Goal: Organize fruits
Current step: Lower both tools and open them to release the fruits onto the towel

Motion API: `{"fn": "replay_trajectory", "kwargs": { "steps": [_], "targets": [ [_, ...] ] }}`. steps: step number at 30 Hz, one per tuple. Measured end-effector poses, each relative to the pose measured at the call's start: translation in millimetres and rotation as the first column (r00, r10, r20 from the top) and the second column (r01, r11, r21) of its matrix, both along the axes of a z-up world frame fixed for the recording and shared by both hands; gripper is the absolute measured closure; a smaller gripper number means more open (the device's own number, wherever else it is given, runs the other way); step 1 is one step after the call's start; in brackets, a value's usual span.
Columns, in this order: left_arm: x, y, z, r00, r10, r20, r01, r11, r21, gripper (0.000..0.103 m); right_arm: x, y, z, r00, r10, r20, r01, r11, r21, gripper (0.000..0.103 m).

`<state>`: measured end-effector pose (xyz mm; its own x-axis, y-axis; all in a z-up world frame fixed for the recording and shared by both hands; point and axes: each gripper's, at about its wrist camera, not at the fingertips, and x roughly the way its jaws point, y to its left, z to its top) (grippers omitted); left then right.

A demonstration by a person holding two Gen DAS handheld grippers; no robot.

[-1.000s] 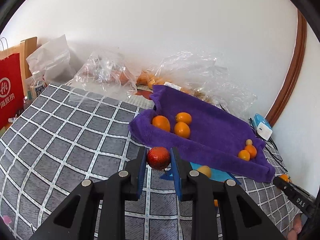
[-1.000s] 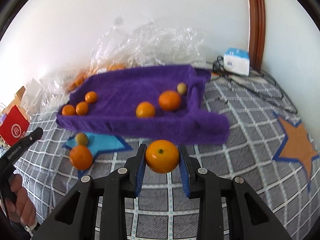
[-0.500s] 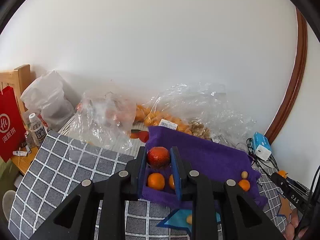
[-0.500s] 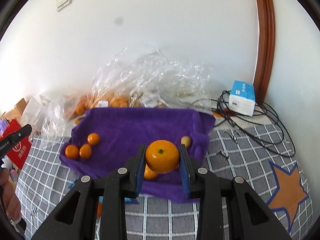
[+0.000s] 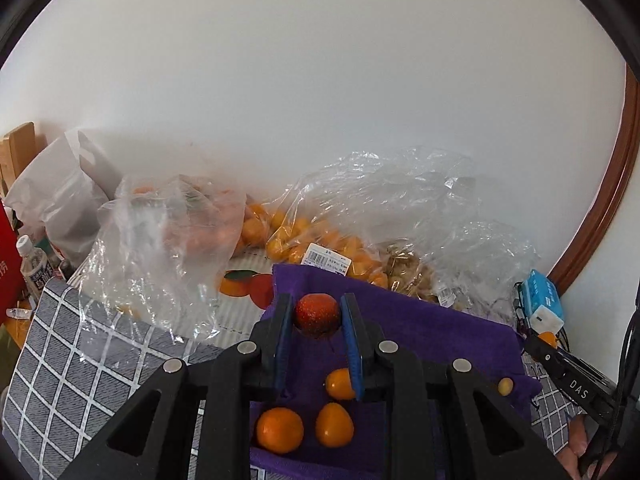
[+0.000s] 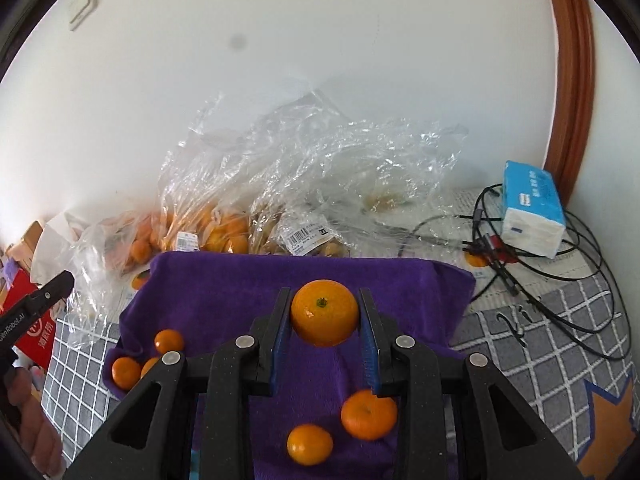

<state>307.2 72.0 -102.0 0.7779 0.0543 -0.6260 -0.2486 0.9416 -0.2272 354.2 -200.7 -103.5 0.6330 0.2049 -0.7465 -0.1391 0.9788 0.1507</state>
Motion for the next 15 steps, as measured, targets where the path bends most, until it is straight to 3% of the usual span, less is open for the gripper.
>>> {"fn": "replay_trajectory", "kwargs": {
  "steps": [4, 9, 15],
  "targets": [
    [27, -5, -16, 0.999, -0.006, -0.046, 0.006, 1.000, -0.007, 0.080, 21, 0, -19, 0.998, 0.002, -0.055, -0.001, 1.000, 0.030, 0.072],
    [47, -16, -46, 0.992, -0.040, -0.119, 0.046, 0.998, 0.049, 0.080, 35, 2, -42, 0.995, -0.005, -0.100, 0.002, 1.000, -0.025, 0.072],
    [59, -16, -71, 0.978, -0.073, -0.195, 0.081, 0.996, 0.030, 0.080, 45, -3, -57, 0.988, -0.017, -0.151, 0.009, 0.998, -0.057, 0.072]
  ]
}}
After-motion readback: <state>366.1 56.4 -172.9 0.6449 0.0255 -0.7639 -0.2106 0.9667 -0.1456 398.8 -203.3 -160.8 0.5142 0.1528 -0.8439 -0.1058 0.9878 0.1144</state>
